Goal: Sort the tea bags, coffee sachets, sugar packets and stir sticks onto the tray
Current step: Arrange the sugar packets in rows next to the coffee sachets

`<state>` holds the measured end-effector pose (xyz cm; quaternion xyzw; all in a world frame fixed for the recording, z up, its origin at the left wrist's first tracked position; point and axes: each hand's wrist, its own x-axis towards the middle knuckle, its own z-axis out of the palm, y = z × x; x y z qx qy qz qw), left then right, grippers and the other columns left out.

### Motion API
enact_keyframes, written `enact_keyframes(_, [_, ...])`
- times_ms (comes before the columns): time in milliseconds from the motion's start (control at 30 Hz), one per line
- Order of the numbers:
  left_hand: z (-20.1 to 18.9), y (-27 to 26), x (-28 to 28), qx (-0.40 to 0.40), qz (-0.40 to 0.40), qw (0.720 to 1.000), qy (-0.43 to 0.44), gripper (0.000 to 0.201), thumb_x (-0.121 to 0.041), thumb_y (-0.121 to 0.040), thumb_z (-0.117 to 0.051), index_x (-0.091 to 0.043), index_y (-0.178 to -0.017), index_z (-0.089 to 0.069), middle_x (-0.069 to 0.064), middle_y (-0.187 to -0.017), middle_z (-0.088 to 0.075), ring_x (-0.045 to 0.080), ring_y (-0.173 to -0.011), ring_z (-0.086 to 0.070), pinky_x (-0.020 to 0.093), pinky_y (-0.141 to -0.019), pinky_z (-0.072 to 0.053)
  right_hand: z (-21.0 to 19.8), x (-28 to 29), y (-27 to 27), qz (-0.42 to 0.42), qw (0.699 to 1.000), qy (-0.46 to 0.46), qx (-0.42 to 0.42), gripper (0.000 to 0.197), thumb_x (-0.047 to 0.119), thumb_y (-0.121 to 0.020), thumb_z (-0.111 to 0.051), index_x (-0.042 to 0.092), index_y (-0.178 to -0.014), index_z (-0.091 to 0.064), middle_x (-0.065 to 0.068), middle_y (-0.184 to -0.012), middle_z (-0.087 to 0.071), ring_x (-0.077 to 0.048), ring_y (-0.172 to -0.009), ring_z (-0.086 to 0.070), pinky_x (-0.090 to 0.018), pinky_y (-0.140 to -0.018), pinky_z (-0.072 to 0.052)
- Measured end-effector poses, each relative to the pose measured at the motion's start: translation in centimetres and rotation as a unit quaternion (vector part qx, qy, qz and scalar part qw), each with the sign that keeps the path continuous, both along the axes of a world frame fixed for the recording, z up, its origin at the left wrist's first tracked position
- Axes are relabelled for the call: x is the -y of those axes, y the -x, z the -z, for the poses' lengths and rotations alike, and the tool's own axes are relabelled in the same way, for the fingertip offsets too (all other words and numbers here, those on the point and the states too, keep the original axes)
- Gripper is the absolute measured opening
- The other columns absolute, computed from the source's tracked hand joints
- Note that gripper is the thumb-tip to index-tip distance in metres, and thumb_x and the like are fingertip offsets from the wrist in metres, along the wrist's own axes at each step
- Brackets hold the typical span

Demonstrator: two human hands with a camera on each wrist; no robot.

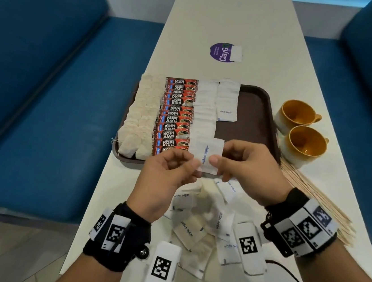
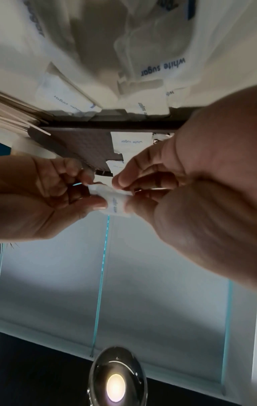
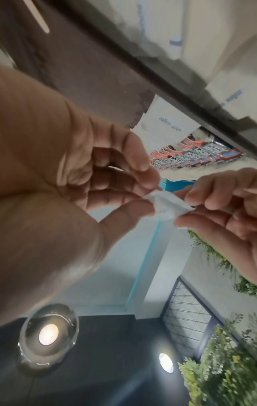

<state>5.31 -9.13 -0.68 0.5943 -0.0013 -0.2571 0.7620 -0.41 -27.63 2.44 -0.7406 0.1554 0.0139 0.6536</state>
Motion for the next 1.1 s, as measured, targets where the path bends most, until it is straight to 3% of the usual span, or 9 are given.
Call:
enact_keyframes(100, [-0.8, -0.1, 0.0, -0.059, -0.03, 0.997, 0.04, 0.029, -0.023, -0.106, -0.049, 0.0, -0.098, -0.065, 0.013, -0.082, -0.069, 0.023, -0.069, -0.069, 0.027, -0.063, -0.057, -0.1, 0.1, 0.3, 0.034, 0.998, -0.051, 0.009, 0.011, 0.005, -0.086, -0.078, 0.006, -0.096, -0.074, -0.025, -0.086, -0.073, -0.026, -0.063, -0.061, -0.03, -0.057, -0.054])
enact_keyframes(200, [-1.2, -0.1, -0.2, -0.086, -0.007, 0.996, 0.037, 0.036, -0.03, -0.108, -0.044, -0.001, -0.1, -0.065, 0.014, -0.075, -0.065, 0.026, -0.064, -0.067, 0.028, -0.059, -0.055, -0.3, 0.3, 0.5, 0.032, 0.996, -0.074, 0.028, 0.015, 0.0, -0.084, -0.077, 0.007, -0.096, -0.07, -0.023, -0.09, -0.075, -0.03, -0.064, -0.063, -0.032, -0.058, -0.057])
enact_keyframes(333, [-1.3, 0.2, 0.0, -0.109, 0.042, 0.993, 0.03, 0.022, -0.019, -0.102, -0.056, -0.001, -0.103, -0.068, 0.018, -0.08, -0.067, 0.025, -0.062, -0.066, 0.026, -0.057, -0.054, -0.7, 0.4, 0.7, -0.03, 0.997, -0.057, 0.043, 0.014, -0.006, -0.079, -0.079, 0.0, -0.089, -0.07, -0.014, -0.094, -0.077, -0.029, -0.082, -0.074, -0.031, -0.072, -0.061])
enact_keyframes(467, [-0.8, -0.2, -0.1, -0.084, 0.044, 0.995, 0.043, 0.016, -0.002, -0.093, -0.062, -0.004, -0.107, -0.071, 0.008, -0.083, -0.069, 0.014, -0.061, -0.063, 0.021, -0.058, -0.051, -0.2, 0.5, 0.5, -0.046, 0.998, -0.017, 0.045, 0.014, -0.011, -0.076, -0.08, 0.001, -0.078, -0.073, -0.007, -0.107, -0.076, -0.031, -0.095, -0.075, -0.036, -0.083, -0.063])
enact_keyframes(667, [-0.5, -0.7, -0.2, -0.022, 0.0, 0.998, 0.066, 0.035, -0.005, -0.071, -0.077, -0.004, -0.106, -0.07, 0.014, -0.096, -0.074, 0.019, -0.082, -0.071, 0.024, -0.07, -0.057, -0.3, 0.5, 0.5, 0.052, 0.994, -0.087, 0.048, 0.018, 0.0, -0.1, -0.056, 0.004, -0.097, -0.073, -0.016, -0.104, -0.074, -0.034, -0.097, -0.075, -0.049, -0.078, -0.064])
enact_keyframes(733, [-0.4, -0.8, -0.1, -0.006, -0.009, 0.998, 0.065, 0.037, -0.006, -0.069, -0.079, -0.003, -0.105, -0.07, 0.016, -0.097, -0.073, 0.024, -0.088, -0.072, 0.029, -0.077, -0.059, -0.3, 0.3, 0.5, 0.061, 0.99, -0.106, 0.064, 0.009, 0.012, -0.098, -0.065, 0.009, -0.104, -0.072, -0.023, -0.109, -0.07, -0.04, -0.098, -0.072, -0.055, -0.079, -0.062])
enact_keyframes(800, [-0.2, -0.8, 0.0, 0.008, -0.01, 0.998, 0.061, 0.036, -0.007, -0.068, -0.08, -0.002, -0.102, -0.069, 0.015, -0.094, -0.074, 0.026, -0.088, -0.072, 0.034, -0.081, -0.06, -0.1, 0.2, 0.5, 0.055, 0.99, -0.109, 0.067, 0.025, 0.021, -0.086, -0.081, 0.012, -0.107, -0.07, -0.025, -0.11, -0.069, -0.042, -0.098, -0.071, -0.052, -0.074, -0.063])
enact_keyframes(933, [-0.1, -0.7, 0.3, 0.007, -0.012, 0.998, 0.057, 0.033, -0.006, -0.068, -0.079, -0.001, -0.099, -0.069, 0.015, -0.09, -0.075, 0.027, -0.081, -0.074, 0.03, -0.076, -0.06, 0.0, 0.1, 0.5, 0.043, 0.994, -0.088, 0.055, 0.03, 0.005, -0.078, -0.08, 0.003, -0.106, -0.069, -0.017, -0.099, -0.076, -0.034, -0.084, -0.075, -0.039, -0.065, -0.065])
enact_keyframes(1100, [0.0, -1.0, 0.0, -0.005, -0.012, 0.999, 0.048, 0.034, -0.005, -0.069, -0.079, -0.001, -0.102, -0.068, 0.02, -0.089, -0.075, 0.028, -0.079, -0.075, 0.028, -0.075, -0.06, 0.1, 0.7, -0.1, 0.046, 0.995, -0.082, 0.017, 0.025, -0.004, -0.08, -0.078, 0.004, -0.103, -0.072, -0.013, -0.092, -0.079, -0.037, -0.083, -0.076, -0.041, -0.07, -0.065])
